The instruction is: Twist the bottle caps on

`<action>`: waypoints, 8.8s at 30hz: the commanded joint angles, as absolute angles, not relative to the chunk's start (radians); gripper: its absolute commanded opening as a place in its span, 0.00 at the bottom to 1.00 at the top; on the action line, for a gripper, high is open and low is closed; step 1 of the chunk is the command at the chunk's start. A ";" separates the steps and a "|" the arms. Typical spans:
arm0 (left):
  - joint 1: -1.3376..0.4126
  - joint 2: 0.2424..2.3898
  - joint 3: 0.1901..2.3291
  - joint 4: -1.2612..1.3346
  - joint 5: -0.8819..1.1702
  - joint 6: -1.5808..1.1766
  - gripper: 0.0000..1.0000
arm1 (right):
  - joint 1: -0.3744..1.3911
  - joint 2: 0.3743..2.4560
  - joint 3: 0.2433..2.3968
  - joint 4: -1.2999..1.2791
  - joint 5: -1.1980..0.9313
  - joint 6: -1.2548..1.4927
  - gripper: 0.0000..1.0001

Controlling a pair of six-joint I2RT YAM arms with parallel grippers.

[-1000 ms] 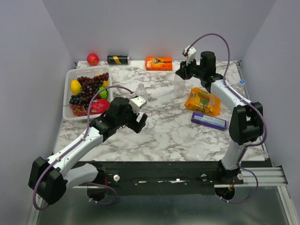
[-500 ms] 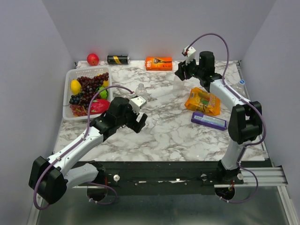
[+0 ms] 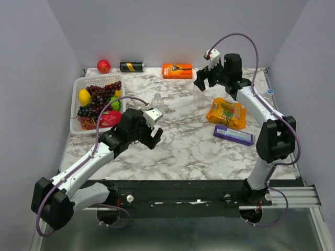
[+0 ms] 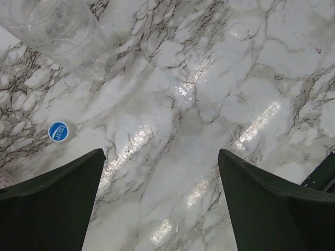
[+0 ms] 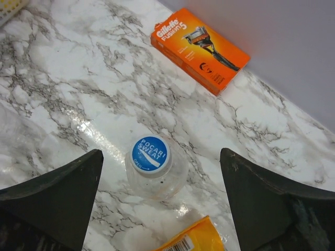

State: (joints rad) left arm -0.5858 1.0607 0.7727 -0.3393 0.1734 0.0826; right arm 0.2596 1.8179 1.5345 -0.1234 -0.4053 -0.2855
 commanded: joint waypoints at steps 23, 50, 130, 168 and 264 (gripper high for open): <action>-0.147 0.799 0.828 -0.495 0.225 0.077 0.99 | 0.638 1.908 1.651 0.046 -0.466 -0.180 0.94; -0.143 0.884 0.736 -0.299 0.461 0.074 0.99 | 0.640 1.988 1.638 0.031 -0.537 -0.238 0.17; 0.040 0.709 0.842 -0.328 0.135 -0.202 0.00 | 0.693 2.252 2.209 -0.598 -0.419 -0.065 0.73; 0.112 0.658 0.813 -0.399 0.187 -0.290 0.00 | 0.916 2.628 2.407 -0.543 -0.006 0.106 0.59; 0.103 0.903 0.796 -0.120 0.675 -0.224 0.27 | 0.655 1.862 1.340 -0.477 -0.316 -0.469 0.82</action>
State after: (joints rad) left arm 0.1181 0.8738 0.7319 -0.1711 0.6067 -0.2642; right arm 0.7189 1.8385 1.2140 -0.5797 -0.2493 -0.3569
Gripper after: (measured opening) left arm 0.643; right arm 0.837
